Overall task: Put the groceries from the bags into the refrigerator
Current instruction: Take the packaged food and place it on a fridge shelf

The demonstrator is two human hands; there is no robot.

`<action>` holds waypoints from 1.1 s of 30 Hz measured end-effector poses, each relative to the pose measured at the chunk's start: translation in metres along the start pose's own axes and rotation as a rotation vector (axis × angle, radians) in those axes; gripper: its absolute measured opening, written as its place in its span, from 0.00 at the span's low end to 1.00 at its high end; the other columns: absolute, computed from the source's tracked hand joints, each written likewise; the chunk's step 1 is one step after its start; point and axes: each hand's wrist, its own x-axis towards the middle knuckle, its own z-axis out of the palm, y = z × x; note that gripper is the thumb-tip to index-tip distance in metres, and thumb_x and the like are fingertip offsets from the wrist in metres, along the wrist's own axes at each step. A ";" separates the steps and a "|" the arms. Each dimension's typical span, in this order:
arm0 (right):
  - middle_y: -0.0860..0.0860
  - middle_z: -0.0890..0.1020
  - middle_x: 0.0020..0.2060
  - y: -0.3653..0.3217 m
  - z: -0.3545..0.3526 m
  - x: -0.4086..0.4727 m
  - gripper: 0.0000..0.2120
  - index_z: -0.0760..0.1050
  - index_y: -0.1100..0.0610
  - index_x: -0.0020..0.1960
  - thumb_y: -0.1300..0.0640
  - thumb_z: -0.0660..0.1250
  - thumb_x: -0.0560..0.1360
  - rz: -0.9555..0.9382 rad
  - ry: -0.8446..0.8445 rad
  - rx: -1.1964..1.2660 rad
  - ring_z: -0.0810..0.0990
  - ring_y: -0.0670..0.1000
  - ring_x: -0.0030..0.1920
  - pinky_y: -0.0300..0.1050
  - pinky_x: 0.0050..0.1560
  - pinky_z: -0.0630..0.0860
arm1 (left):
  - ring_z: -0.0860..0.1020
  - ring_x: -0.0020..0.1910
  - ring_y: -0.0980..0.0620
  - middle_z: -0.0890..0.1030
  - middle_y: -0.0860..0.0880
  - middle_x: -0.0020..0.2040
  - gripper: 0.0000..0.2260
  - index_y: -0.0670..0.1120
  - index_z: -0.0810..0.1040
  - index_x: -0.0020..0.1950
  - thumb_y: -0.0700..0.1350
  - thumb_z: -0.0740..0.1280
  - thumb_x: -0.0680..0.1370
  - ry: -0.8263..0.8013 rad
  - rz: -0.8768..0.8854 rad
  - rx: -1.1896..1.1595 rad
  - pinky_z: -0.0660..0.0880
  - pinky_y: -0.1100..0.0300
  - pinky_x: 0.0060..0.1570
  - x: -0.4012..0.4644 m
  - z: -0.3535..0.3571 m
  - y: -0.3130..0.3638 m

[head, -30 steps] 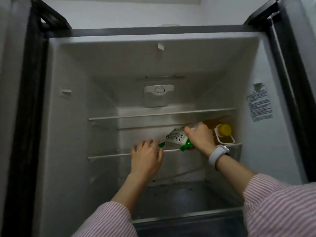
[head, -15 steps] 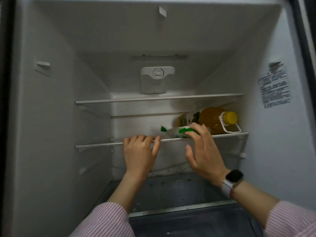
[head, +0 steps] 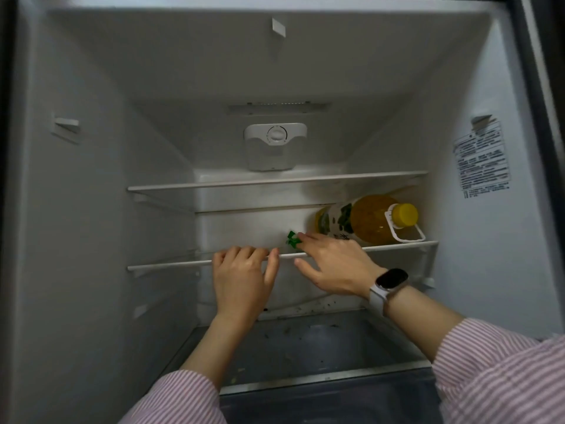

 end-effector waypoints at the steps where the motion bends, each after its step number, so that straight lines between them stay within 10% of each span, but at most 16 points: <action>1: 0.50 0.62 0.73 -0.001 -0.003 0.002 0.25 0.58 0.52 0.73 0.43 0.50 0.79 0.006 -0.036 -0.005 0.62 0.50 0.71 0.50 0.66 0.65 | 0.79 0.34 0.47 0.82 0.50 0.32 0.17 0.49 0.82 0.35 0.53 0.58 0.75 -0.047 -0.015 -0.009 0.65 0.55 0.43 0.001 -0.003 0.001; 6: 0.54 0.75 0.64 -0.019 0.010 -0.032 0.23 0.71 0.57 0.65 0.48 0.53 0.74 0.004 0.307 0.182 0.70 0.53 0.66 0.50 0.70 0.59 | 0.78 0.56 0.43 0.81 0.44 0.54 0.18 0.47 0.82 0.52 0.53 0.56 0.74 -0.168 -0.201 -0.095 0.64 0.40 0.61 -0.007 -0.037 0.007; 12: 0.55 0.79 0.57 -0.088 0.021 -0.152 0.21 0.74 0.59 0.60 0.53 0.53 0.73 0.207 0.539 0.585 0.75 0.55 0.58 0.55 0.62 0.70 | 0.78 0.56 0.45 0.80 0.44 0.56 0.19 0.44 0.79 0.58 0.51 0.57 0.74 -0.094 -0.274 -0.150 0.70 0.45 0.57 -0.107 -0.138 0.042; 18: 0.55 0.77 0.60 -0.163 0.043 -0.321 0.21 0.72 0.60 0.63 0.54 0.52 0.75 0.205 0.268 0.766 0.70 0.52 0.62 0.57 0.64 0.68 | 0.77 0.57 0.45 0.80 0.45 0.57 0.18 0.45 0.78 0.58 0.49 0.59 0.73 -0.341 -0.365 -0.011 0.71 0.50 0.56 -0.268 -0.262 0.072; 28: 0.58 0.82 0.50 -0.356 0.030 -0.531 0.18 0.77 0.61 0.54 0.55 0.53 0.73 -0.006 -0.349 1.032 0.77 0.57 0.52 0.55 0.53 0.74 | 0.78 0.56 0.43 0.80 0.45 0.56 0.24 0.46 0.79 0.59 0.56 0.53 0.72 -0.949 -0.993 0.419 0.71 0.46 0.57 -0.507 -0.536 0.079; 33: 0.56 0.82 0.47 -0.470 -0.006 -0.572 0.20 0.78 0.59 0.53 0.52 0.52 0.72 -0.282 -0.632 1.175 0.80 0.59 0.49 0.55 0.53 0.74 | 0.73 0.63 0.46 0.76 0.45 0.63 0.19 0.46 0.74 0.64 0.52 0.60 0.77 -0.950 -1.298 0.666 0.65 0.49 0.63 -0.551 -0.676 0.064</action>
